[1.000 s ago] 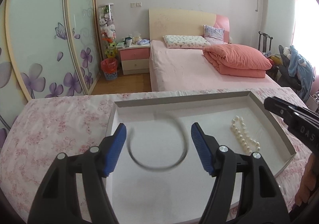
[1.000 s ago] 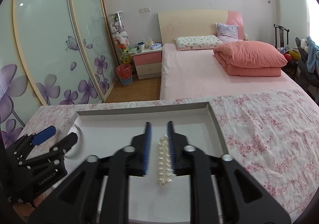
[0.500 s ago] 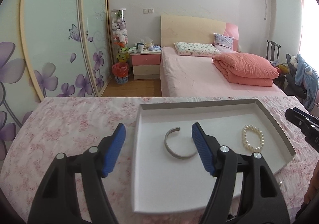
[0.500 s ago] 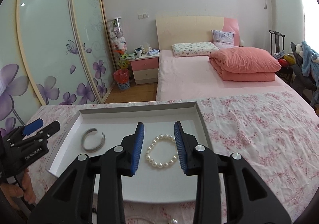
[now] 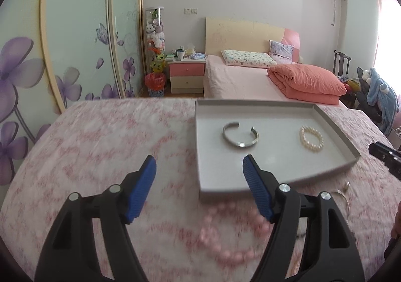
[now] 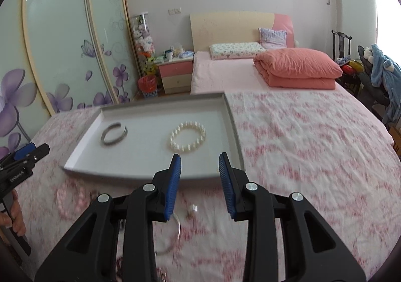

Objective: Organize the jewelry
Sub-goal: 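Grasp the small grey pearl piece with the right tool while the left tool approaches the pink bracelet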

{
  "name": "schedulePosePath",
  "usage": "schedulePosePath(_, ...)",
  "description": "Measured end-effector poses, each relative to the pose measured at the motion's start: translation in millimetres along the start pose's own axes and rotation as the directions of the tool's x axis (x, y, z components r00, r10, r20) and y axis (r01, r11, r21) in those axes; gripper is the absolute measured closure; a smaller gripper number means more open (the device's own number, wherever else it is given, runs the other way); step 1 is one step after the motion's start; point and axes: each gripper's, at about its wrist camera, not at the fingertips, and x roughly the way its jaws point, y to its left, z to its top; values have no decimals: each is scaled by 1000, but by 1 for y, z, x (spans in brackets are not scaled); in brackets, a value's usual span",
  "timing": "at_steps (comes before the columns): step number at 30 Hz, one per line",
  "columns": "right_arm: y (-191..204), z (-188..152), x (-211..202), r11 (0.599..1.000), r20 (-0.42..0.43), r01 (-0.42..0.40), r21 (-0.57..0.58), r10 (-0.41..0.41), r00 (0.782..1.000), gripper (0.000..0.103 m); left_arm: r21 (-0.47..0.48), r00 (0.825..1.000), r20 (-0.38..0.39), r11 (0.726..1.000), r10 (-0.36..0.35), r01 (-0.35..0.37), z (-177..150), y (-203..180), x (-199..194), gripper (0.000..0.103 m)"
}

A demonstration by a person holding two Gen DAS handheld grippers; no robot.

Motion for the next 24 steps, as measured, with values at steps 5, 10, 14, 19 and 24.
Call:
schedulePosePath(5,-2,-24,8,1000,-65,-3,-3,3,998,70,-2,1000,-27,1000,2,-2,-24,6,-6,33)
schedulePosePath(10,0,-37,26,1000,-143,-7,-12,5,990,70,-7,998,-58,1000,12,-12,-33,10,-1,33)
schedulePosePath(14,5,-40,34,1000,-170,2,-28,-7,985,72,-5,997,-72,1000,14,-15,-38,10,4,33)
schedulePosePath(19,7,-39,46,1000,-207,12,-27,-17,978,76,6,996,-89,1000,12,-11,-41,9,10,33)
schedulePosePath(24,10,-41,51,999,-231,20,-33,-27,973,79,8,996,-94,1000,10,-10,-42,8,11,33)
